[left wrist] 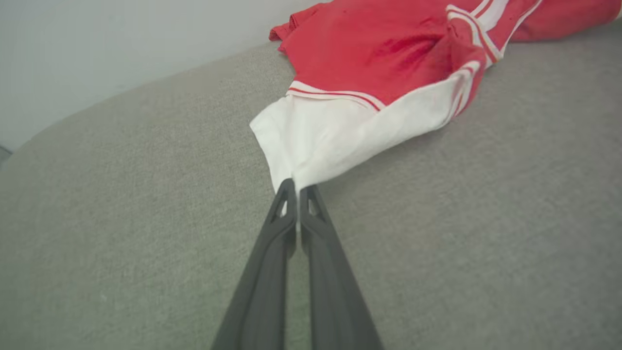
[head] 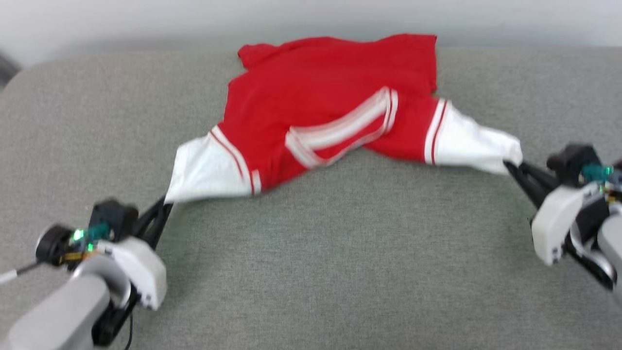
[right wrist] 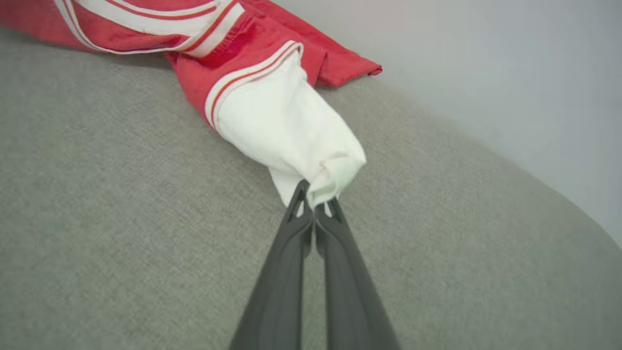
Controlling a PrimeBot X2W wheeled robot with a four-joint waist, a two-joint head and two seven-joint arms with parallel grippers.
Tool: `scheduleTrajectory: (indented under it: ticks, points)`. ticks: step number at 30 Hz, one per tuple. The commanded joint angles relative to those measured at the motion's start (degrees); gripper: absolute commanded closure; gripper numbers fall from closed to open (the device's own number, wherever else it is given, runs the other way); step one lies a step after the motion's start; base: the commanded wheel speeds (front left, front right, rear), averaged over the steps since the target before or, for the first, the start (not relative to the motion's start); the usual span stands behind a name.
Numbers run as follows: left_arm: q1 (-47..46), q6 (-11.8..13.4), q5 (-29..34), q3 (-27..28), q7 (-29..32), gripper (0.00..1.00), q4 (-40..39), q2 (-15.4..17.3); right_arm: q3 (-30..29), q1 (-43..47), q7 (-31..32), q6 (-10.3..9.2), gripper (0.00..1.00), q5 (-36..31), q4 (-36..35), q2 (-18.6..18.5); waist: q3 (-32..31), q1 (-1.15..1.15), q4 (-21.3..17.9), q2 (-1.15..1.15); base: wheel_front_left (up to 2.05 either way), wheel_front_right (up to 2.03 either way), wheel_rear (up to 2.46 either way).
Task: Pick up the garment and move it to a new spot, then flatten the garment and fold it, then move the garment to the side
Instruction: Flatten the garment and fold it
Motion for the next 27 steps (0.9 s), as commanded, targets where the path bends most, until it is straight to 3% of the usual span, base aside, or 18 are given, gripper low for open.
scheduleTrajectory:
  ticks: [1,14,23,27]
  points:
    - [2.57,1.19,-0.21,-0.36,0.15,1.00,-0.93,1.44,-0.30,3.52,0.30,-0.04,1.00,0.32,-1.12,-0.68,-2.08,0.01,-0.58,0.00,0.00,0.00,0.00]
    - [19.91,7.34,-6.12,-1.50,0.43,1.00,-7.85,7.82,-8.25,27.48,4.88,-0.04,1.00,0.91,-10.33,-5.95,-8.78,0.01,-0.92,0.00,0.00,0.00,0.00]
    - [26.58,10.46,-8.67,-2.42,1.64,1.00,-13.45,11.27,-15.67,42.23,14.71,-0.06,1.00,1.23,-19.48,-8.83,-10.05,0.01,-0.34,0.00,0.00,0.00,0.00]
    - [26.28,11.68,-8.42,-2.24,1.79,1.00,-15.77,11.20,-19.06,45.47,18.05,-0.06,1.00,0.34,-22.47,-7.63,-9.67,0.01,0.06,0.00,0.00,0.00,0.00]
